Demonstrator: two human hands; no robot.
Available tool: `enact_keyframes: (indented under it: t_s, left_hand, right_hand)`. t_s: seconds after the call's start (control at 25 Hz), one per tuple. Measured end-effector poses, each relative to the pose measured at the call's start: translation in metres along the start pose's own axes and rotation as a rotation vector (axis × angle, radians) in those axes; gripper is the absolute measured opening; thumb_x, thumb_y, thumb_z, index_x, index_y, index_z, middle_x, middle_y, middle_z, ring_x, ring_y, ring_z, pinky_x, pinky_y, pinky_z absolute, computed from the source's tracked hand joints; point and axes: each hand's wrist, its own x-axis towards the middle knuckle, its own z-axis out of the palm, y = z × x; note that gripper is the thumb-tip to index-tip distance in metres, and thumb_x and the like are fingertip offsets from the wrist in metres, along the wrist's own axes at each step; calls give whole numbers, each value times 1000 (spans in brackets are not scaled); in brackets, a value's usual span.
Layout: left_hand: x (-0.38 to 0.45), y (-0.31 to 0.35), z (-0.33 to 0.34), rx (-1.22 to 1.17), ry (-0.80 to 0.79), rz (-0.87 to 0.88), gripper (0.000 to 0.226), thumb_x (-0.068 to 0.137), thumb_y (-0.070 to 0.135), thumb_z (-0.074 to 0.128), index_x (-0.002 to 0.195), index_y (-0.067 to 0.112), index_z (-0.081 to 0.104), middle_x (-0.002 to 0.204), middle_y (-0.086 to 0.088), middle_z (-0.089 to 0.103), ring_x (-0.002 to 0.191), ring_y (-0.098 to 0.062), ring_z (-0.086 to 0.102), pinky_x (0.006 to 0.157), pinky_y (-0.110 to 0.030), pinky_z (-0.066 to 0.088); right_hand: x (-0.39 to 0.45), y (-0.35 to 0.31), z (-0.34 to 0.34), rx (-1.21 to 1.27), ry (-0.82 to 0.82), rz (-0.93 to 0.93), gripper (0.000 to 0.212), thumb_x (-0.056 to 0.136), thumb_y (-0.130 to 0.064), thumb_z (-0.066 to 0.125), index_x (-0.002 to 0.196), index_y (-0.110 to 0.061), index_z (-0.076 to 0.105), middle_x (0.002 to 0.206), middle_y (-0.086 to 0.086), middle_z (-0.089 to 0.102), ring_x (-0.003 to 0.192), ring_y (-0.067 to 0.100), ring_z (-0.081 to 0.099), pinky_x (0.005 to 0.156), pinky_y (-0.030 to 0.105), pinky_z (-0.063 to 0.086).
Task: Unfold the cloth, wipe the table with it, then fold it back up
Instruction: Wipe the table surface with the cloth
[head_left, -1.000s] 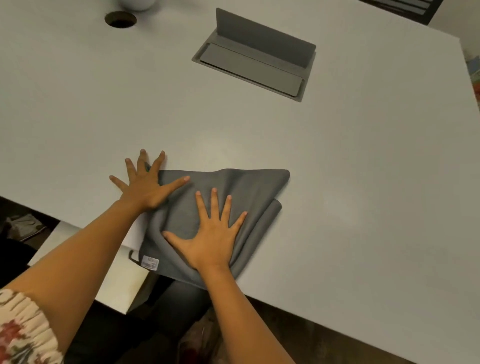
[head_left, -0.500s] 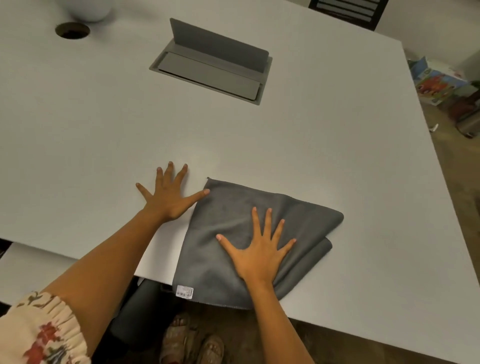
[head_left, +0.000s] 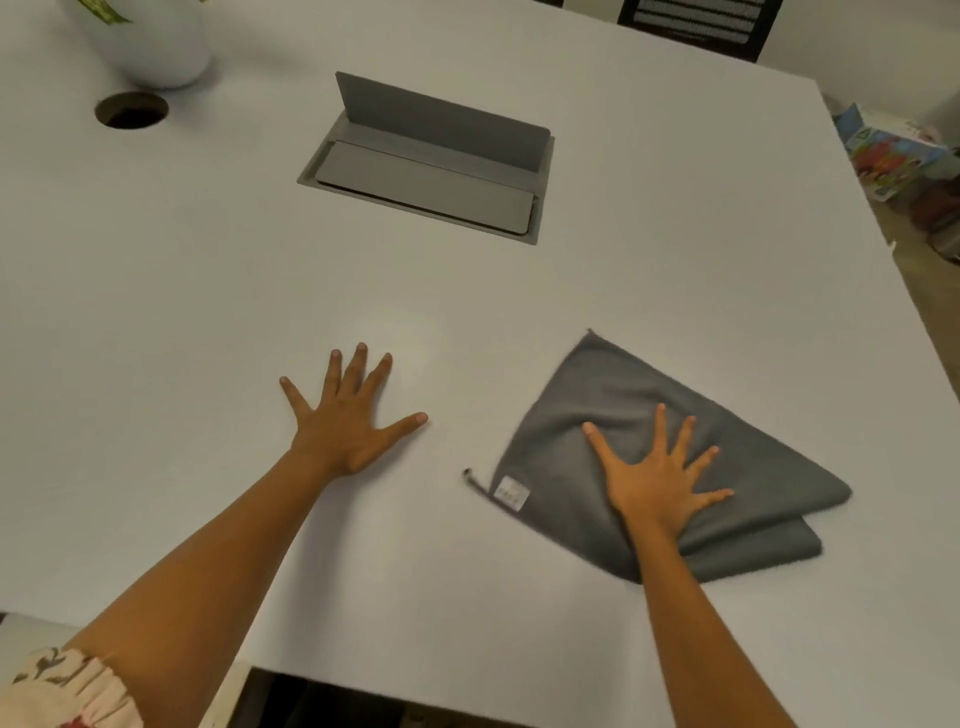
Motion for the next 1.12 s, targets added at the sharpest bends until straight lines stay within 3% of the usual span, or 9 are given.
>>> enact_keyframes:
  t_s: [0.16,0.32,0.6,0.76,1.0,1.12]
  left_hand:
    - [35,-53,-26,8,36,-72,101,70,95,15,153,45,-14,162,12,-24,149,-16,-26,107,-73,-16]
    - [62,-108,-50,2,46,-106,100,71,94,18,152,46,-14,162,15,-23,149,-15,-25,104,-74,-18]
    - [45,-205,-78,-50,19,-284,110,60,100,28,150,52,-14,161,18,-25,148,-19,-29,101,-77,-16]
    - [25,-232,-77,-37,34,-279,109,62,100,26,150,51,-16,160,17,-27,147,-19,-29,102,-76,-16]
    - [23,-238,-75,-143,90,-283,87,79,86,9,155,44,-1,165,12,-14,151,-20,-20,106,-72,-18]
    - [9,-238,-68,-222,148,-287,89,81,86,5,156,40,1,166,11,-4,152,-21,-13,110,-68,-18]
  right_hand:
    - [53,-47,-6,49,-14,150,125,53,-109,14,158,-43,-1,170,-3,-9,154,40,-9,109,81,-6]
    - [77,-121,7,46,-39,132,126,53,-108,11,158,-41,-3,169,-1,-12,154,42,-11,108,82,-7]
    - [34,-303,70,-4,-63,-224,113,64,-103,13,158,-43,1,170,1,-7,153,44,-10,107,82,-8]
    - [-25,-378,104,-52,-70,-411,111,65,-102,13,158,-42,3,170,2,-8,153,44,-10,106,81,-11]
    - [-116,-410,134,-86,-87,-650,115,62,-102,12,159,-40,3,170,1,-7,153,43,-12,106,80,-11]
    - [-155,-400,141,-94,-99,-735,115,63,-102,15,159,-40,3,170,1,-8,153,41,-13,107,78,-10]
